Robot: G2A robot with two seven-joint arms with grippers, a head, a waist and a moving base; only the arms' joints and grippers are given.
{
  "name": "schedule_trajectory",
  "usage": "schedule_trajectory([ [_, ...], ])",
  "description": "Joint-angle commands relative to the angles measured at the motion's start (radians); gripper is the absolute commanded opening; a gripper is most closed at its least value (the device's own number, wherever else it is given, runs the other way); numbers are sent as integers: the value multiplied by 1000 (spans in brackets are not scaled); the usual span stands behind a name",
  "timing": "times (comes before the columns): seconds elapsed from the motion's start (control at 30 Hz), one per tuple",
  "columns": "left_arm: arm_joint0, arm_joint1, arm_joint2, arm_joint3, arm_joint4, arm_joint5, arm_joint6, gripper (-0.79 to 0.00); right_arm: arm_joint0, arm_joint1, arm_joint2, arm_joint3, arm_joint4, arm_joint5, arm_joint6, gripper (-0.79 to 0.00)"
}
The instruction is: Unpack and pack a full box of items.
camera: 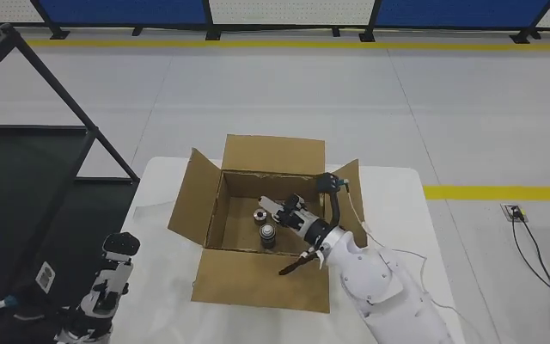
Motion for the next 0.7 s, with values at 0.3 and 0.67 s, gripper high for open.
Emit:
schedule_trajectory([
  [0.3,-6,5,-42,42,-168,45,-59,0,115,-15,-118,52,-307,167,183,0],
  [0.67,11,4,-78,55,-307,48,-72,0,258,-63,-226,232,-453,281,262,0],
])
